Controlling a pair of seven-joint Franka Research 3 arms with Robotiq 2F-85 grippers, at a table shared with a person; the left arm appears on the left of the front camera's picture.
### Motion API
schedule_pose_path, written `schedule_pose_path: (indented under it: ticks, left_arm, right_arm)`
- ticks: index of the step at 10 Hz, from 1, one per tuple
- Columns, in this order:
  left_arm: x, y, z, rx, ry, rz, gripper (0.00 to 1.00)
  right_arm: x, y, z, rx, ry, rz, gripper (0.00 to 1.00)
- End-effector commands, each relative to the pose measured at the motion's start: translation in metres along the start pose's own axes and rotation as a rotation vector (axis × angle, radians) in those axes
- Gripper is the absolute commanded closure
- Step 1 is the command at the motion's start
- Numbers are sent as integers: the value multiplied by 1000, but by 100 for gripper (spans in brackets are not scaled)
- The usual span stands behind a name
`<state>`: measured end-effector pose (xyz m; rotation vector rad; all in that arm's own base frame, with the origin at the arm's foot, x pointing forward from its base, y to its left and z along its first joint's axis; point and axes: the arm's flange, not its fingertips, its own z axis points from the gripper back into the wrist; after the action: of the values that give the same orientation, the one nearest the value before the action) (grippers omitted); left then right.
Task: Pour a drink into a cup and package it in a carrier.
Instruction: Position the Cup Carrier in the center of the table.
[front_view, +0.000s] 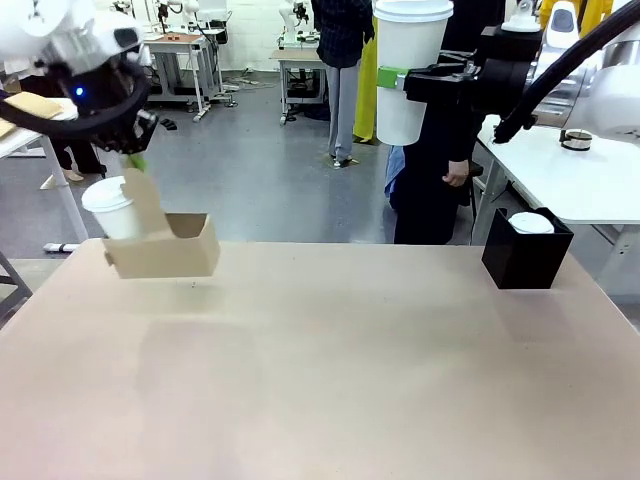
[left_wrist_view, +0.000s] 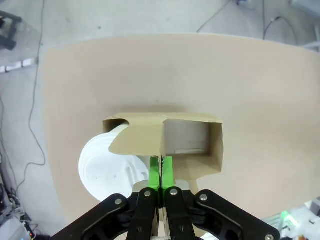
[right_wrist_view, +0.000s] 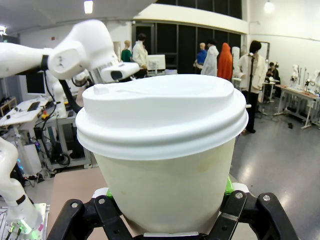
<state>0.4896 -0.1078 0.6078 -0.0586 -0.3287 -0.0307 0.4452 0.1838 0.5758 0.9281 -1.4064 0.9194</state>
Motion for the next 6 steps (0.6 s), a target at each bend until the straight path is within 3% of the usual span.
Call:
schedule_pose_path:
  ticks: [1,3,6]
  left_arm:
    - [-6,-64,19,32,-2,15,98]
    - [-18,-135,16,26,25,48,98]
    - [-43,-230,-24,77,27,48,98]
  right_arm:
    - [2,1,-1,5,-13,13,19]
    - [2,1,-1,5,-13,13,19]
    - [2,1,-1,5,-13,13,19]
